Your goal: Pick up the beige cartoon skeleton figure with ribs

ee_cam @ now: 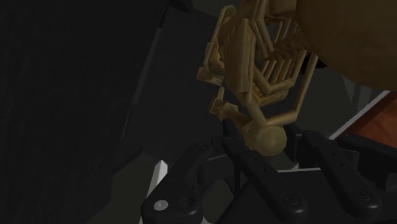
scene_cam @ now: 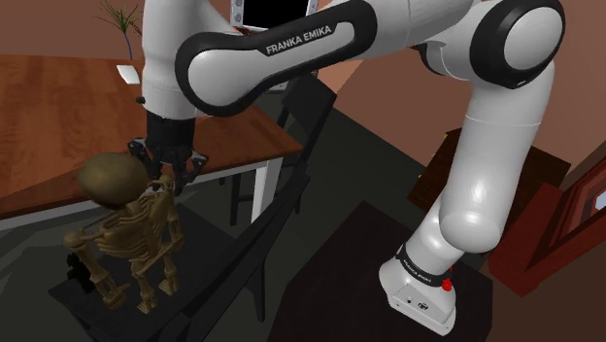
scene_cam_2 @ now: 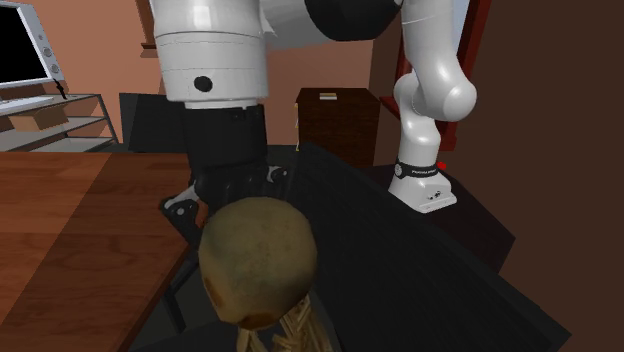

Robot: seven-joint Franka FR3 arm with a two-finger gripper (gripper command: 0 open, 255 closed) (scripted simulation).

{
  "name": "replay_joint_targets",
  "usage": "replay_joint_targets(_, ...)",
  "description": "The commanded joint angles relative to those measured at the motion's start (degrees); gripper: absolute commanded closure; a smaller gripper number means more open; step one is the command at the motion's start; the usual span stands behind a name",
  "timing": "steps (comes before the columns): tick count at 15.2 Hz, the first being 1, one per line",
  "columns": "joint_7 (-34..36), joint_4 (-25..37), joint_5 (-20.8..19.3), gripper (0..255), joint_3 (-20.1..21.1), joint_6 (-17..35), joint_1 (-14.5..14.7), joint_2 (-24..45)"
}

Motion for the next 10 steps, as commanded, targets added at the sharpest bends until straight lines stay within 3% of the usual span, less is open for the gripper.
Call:
replay_joint_targets(1,-0.2,0.8,0.5,255,0.2,-1.3,-0.2,-0.8)
replay_joint_targets(10,-0.6,4.3,1.7,255,0.7,-6.3,-0.6,-2.6)
